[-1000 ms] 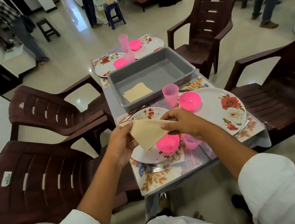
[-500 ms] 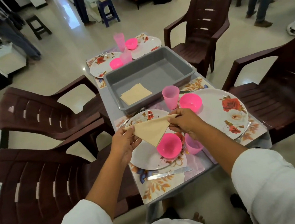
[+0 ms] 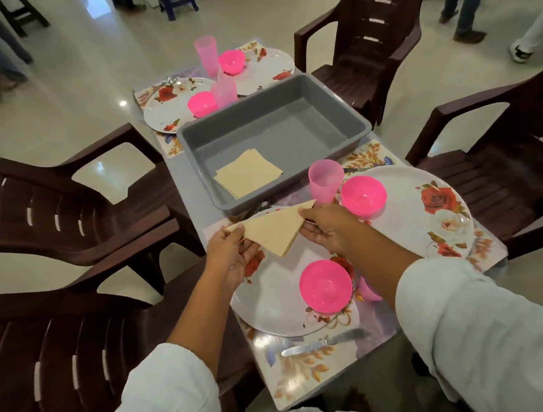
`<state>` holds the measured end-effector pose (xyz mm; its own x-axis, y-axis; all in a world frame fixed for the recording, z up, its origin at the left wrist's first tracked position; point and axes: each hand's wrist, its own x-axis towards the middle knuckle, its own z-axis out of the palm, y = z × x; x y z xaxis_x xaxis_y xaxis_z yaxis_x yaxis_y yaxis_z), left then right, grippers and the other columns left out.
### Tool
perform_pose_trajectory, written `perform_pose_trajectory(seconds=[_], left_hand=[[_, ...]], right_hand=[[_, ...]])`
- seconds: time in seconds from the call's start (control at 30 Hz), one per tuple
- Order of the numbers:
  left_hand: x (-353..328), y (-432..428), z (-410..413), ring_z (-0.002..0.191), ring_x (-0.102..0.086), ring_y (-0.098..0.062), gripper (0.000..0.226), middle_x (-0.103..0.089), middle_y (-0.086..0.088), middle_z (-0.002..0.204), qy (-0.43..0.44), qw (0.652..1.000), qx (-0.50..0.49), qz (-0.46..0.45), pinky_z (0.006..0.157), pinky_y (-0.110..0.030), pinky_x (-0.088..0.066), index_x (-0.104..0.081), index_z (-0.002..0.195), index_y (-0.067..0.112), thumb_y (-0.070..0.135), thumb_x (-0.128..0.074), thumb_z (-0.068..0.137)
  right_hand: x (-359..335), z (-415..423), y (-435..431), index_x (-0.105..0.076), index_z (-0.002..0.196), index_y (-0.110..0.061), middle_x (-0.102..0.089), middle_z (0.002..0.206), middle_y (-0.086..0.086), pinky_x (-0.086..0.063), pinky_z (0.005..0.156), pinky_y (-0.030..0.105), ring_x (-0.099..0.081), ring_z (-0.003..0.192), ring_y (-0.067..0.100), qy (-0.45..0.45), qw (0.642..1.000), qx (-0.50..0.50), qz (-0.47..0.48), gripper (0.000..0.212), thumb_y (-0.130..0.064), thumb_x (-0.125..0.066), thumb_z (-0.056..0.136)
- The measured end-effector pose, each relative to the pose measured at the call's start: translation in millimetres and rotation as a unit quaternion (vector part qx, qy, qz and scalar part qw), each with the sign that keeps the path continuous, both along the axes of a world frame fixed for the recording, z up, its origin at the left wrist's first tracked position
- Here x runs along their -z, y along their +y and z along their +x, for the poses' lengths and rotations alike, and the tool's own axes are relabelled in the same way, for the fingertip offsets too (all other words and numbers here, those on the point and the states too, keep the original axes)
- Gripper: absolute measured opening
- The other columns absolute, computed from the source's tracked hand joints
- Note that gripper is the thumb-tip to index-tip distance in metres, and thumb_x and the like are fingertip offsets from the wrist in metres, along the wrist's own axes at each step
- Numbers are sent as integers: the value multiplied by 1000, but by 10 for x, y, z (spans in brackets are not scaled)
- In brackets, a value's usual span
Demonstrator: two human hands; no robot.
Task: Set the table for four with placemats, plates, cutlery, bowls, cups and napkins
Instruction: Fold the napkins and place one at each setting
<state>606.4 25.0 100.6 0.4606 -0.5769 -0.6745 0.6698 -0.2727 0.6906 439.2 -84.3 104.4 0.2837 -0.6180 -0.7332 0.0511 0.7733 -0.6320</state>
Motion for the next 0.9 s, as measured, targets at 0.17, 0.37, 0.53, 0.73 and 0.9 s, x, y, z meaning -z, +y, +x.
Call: perform_pose_trajectory(seconds=[0.17, 0.37, 0.53, 0.73, 0.9], left_hand=[[166, -211, 129, 93, -76, -25, 18, -73, -19, 110, 27, 1000, 1, 2, 76, -38, -63, -55, 119, 4, 8, -55, 102], [339, -386, 253, 98, -74, -28, 24, -71, -19, 112, 31, 999, 11, 24, 85, -45, -62, -53, 124, 2, 7, -57, 101], [408, -434, 331, 99, -73, -28, 26, -70, -19, 114, 31, 999, 10, 27, 88, -47, -60, -52, 126, 3, 6, -58, 101], [414, -333, 339, 96, -75, -27, 22, -71, -18, 112, 37, 999, 7, 20, 85, -45, -62, -54, 123, 5, 6, -56, 101], [363, -192, 309, 92, -75, -25, 20, -72, -18, 109, 41, 999, -9, 11, 75, -36, -63, -55, 121, 5, 5, -55, 101]], right_hand=[[165, 201, -77, -60, 119, -16, -73, 97, 2, -56, 83, 34, -70, 86, 15, -1, 999, 2, 41, 24, -2, -60, 99], [324, 416, -151, -59, 125, -6, -72, 103, 11, -58, 77, 37, -71, 89, 21, -6, 998, 41, 42, 31, 7, -55, 98], [282, 501, -200, -57, 125, -6, -70, 120, 16, -58, 77, 37, -70, 94, 23, 13, 998, 44, 31, 27, 5, -53, 100], [214, 442, -199, -58, 124, -7, -73, 94, 7, -60, 57, 27, -72, 78, 15, 40, 998, 43, 22, 25, -2, -58, 100], [102, 368, -135, -60, 104, -13, -74, 85, 4, -60, 57, 24, -73, 66, 10, 57, 998, 9, -13, 8, -5, -61, 100]])
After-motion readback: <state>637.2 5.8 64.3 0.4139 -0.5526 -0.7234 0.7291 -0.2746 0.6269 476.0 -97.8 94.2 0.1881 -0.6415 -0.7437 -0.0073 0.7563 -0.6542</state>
